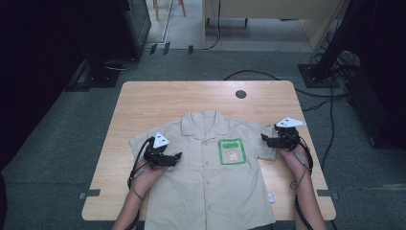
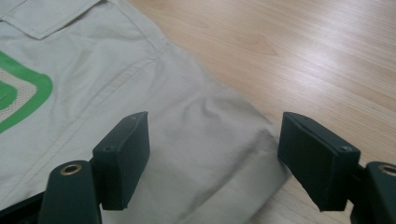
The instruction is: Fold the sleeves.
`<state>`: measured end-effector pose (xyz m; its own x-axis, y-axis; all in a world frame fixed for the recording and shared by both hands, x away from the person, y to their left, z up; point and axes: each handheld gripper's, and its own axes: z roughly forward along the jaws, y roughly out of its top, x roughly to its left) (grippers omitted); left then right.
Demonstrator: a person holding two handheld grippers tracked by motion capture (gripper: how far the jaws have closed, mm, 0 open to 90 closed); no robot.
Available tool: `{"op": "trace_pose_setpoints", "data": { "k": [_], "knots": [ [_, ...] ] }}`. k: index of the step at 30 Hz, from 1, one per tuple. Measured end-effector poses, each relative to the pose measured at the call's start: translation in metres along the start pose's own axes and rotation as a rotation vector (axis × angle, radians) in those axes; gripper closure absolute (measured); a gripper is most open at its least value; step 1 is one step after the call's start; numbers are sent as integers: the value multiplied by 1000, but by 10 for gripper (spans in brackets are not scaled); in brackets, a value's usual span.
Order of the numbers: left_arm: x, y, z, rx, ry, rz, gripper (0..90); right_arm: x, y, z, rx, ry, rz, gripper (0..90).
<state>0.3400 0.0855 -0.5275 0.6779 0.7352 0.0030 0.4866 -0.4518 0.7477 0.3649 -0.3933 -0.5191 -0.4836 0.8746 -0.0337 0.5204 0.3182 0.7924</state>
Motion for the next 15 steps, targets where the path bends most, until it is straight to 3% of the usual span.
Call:
{"op": "trace_pose_setpoints", "data": {
  "k": [7, 15],
  "knots": [
    [0, 0, 0, 0, 0, -1, 198, -10, -5, 0, 6, -24, 43, 297],
    [0, 0, 0, -2, 3, -6, 197, -15, 2, 9, 49, -49, 32, 333]
  ]
}}
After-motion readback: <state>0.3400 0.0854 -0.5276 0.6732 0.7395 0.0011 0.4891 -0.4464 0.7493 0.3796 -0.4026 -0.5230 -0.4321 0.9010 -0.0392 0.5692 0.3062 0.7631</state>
